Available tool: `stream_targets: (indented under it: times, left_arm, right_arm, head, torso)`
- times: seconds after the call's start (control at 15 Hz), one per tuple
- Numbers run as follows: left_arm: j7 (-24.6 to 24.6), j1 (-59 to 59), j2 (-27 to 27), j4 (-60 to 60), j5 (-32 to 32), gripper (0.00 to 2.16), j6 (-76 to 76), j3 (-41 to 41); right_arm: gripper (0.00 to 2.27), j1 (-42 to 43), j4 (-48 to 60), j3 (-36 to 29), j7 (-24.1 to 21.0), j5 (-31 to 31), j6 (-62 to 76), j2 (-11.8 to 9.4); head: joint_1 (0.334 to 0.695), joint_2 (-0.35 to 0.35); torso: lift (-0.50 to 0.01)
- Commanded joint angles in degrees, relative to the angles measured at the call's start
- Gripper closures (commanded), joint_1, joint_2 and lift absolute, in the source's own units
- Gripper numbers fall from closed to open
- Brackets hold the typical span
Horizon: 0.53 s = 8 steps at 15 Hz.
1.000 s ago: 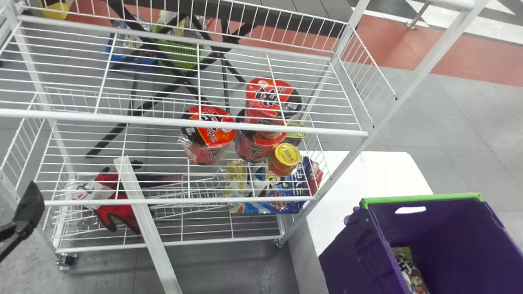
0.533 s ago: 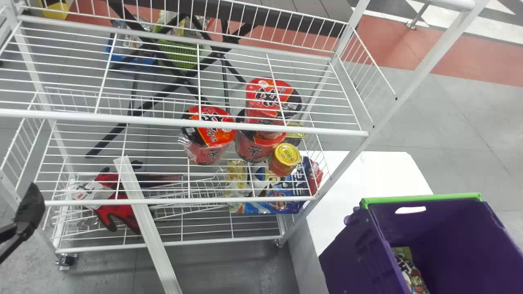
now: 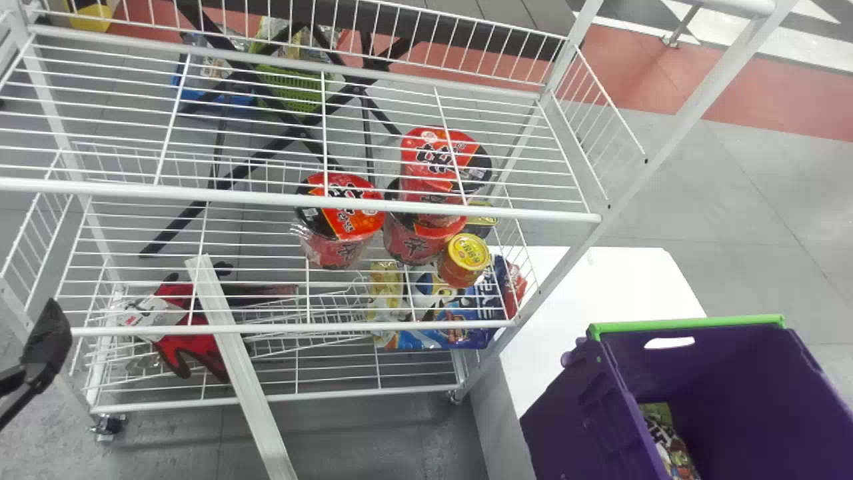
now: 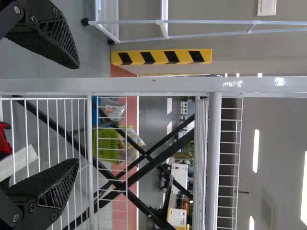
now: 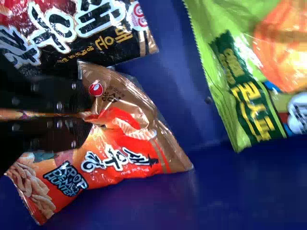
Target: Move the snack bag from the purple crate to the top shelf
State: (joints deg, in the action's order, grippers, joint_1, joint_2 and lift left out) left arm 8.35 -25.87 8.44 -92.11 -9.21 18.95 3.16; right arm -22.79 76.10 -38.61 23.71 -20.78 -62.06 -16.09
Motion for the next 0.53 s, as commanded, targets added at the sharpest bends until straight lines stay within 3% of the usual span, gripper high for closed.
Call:
stream_targets:
  times: [0.0, 0.47]
  left_arm:
    - [0.00, 0.03, 0.00, 0.00, -0.01, 0.13, -0.10, 0.09]
    - [0.00, 0.12, 0.09, 0.00, 0.07, 0.13, -0.28, 0.09]
  right_arm:
    - [2.24, -0.59, 3.97, -2.88, 0.55, 2.67, -4.53, 0.09]
    - [2.24, -1.29, 16.01, -12.02, 8.90, 7.68, -17.89, 0.35]
  head:
    - [0.695, -0.350]
    - [0.695, -0.350]
  torso:
    - [-0.454]
    - [-0.454]
